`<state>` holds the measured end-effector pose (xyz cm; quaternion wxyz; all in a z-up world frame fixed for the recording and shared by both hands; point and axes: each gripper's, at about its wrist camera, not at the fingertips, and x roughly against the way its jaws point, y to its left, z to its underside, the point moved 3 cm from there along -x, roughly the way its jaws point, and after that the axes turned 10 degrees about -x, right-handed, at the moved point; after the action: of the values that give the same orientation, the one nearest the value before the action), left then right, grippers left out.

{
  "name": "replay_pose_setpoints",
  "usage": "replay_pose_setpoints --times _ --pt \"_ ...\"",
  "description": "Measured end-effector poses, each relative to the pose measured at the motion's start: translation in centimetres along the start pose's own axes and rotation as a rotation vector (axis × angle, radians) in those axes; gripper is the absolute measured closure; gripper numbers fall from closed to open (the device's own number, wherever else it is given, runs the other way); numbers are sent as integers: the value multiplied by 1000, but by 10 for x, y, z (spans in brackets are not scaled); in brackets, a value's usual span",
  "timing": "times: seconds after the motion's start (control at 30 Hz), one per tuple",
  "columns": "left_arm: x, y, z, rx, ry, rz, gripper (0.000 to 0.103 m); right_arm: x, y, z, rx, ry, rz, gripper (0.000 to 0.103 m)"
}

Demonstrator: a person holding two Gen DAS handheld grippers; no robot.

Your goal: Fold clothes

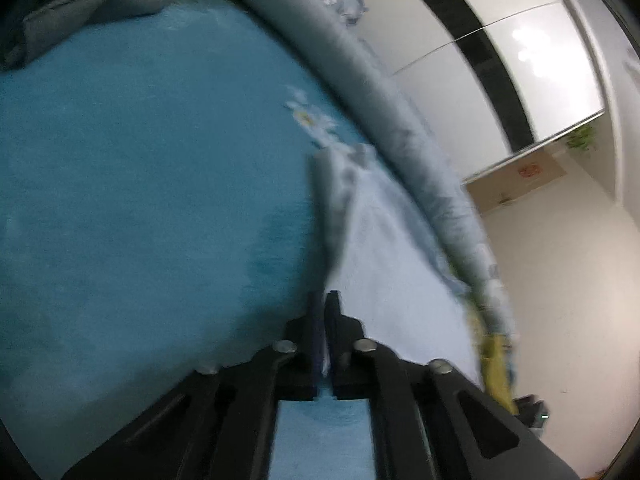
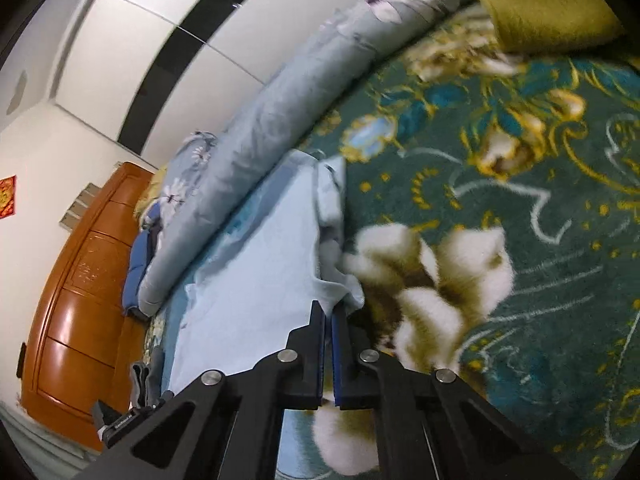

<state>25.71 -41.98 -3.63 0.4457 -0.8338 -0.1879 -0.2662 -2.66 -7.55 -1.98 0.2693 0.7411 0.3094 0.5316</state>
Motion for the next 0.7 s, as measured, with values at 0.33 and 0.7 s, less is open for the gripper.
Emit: replay_pose_setpoints --times 0.33,0.7 --pt "12 3 20 23 64 123 84 8 -5 3 12 9 -24 90" --pt "-13 -29 25 -51 43 66 51 1 -8 0 6 22 -33 59"
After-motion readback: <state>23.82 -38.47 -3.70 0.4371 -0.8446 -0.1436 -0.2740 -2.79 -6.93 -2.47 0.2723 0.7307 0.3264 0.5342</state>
